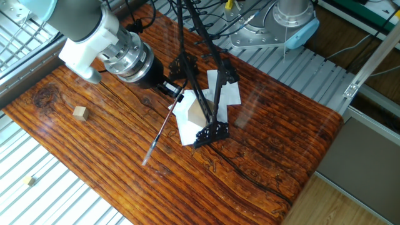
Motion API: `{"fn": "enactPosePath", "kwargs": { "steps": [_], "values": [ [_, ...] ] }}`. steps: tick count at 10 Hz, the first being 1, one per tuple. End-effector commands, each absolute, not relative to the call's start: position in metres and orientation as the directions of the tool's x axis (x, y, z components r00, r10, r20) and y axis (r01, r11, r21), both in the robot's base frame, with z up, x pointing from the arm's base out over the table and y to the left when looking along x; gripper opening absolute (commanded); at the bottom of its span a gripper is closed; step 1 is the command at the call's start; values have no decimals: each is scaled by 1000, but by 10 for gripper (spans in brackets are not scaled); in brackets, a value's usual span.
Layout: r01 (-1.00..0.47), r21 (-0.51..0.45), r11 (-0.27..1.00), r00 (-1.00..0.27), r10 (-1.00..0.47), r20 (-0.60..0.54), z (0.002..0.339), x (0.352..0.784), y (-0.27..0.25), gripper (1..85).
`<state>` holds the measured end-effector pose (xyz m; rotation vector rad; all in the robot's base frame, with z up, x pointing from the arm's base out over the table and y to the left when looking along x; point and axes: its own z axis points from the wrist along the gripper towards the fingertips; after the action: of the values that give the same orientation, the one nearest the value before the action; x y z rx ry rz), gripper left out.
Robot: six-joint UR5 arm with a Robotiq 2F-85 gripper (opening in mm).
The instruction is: Place the brush on the pen rack
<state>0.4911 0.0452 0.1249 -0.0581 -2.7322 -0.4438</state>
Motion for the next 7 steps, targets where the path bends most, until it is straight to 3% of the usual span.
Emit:
{"fn": "enactPosePath", "kwargs": {
  "steps": [1,7],
  "values": [
    [165,278,946,-931,56,361,124,498,46,10],
    [86,285,955,-940,-17,340,110,503,36,10]
  ]
}}
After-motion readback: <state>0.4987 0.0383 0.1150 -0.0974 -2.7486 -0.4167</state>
